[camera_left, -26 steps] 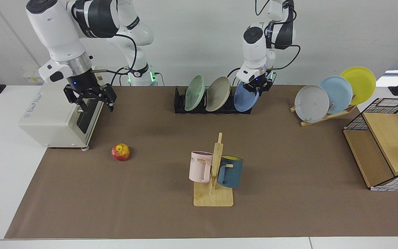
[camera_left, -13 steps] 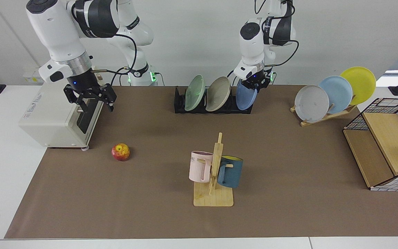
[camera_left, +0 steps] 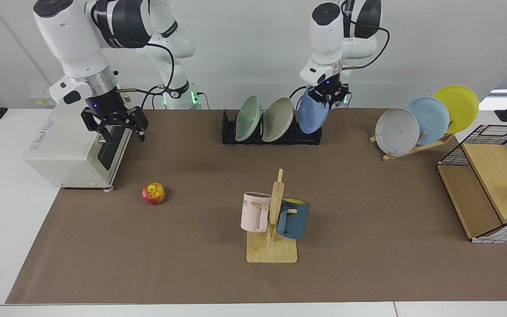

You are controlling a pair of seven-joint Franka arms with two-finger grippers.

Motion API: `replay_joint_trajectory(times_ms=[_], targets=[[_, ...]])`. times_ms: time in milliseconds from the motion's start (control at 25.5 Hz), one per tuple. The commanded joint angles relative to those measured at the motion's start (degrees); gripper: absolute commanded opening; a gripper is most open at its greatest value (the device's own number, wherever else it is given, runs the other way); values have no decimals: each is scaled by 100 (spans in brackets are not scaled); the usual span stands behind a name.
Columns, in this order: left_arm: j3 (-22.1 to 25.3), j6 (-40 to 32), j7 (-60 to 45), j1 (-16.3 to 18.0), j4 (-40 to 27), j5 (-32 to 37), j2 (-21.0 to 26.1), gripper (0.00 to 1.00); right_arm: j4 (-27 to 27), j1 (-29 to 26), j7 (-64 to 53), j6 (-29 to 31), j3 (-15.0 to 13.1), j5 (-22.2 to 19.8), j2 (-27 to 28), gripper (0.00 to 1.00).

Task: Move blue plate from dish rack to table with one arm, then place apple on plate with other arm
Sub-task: 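Lift the blue plate from the dish rack with the left gripper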

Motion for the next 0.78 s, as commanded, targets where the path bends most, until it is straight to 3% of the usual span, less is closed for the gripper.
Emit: replay_joint_trajectory(times_ms=[0, 196, 313, 431, 509, 744], targets=[[578, 262, 232, 107, 430, -147, 148, 0, 4, -53, 129, -14, 46, 12, -30, 100], [957, 1326, 154, 264, 431, -629, 569, 0, -40, -1, 15, 301, 98, -41, -38, 100], [949, 1907, 13, 406, 431, -1200, 868, 0, -303, 263, -92, 346, 107, -163, -30, 100], [940, 2197, 4, 414, 422, -1544, 1018, 0, -672, 264, -47, 871, 107, -190, 92, 100], [861, 2460, -31, 353, 395, -1720, 1210, 0, -813, 264, -47, 1145, 107, -208, 276, 100], [159, 3918, -689, 318, 430, -1958, 2405, 0, -831, 281, -38, 1663, 107, -497, 1111, 100]])
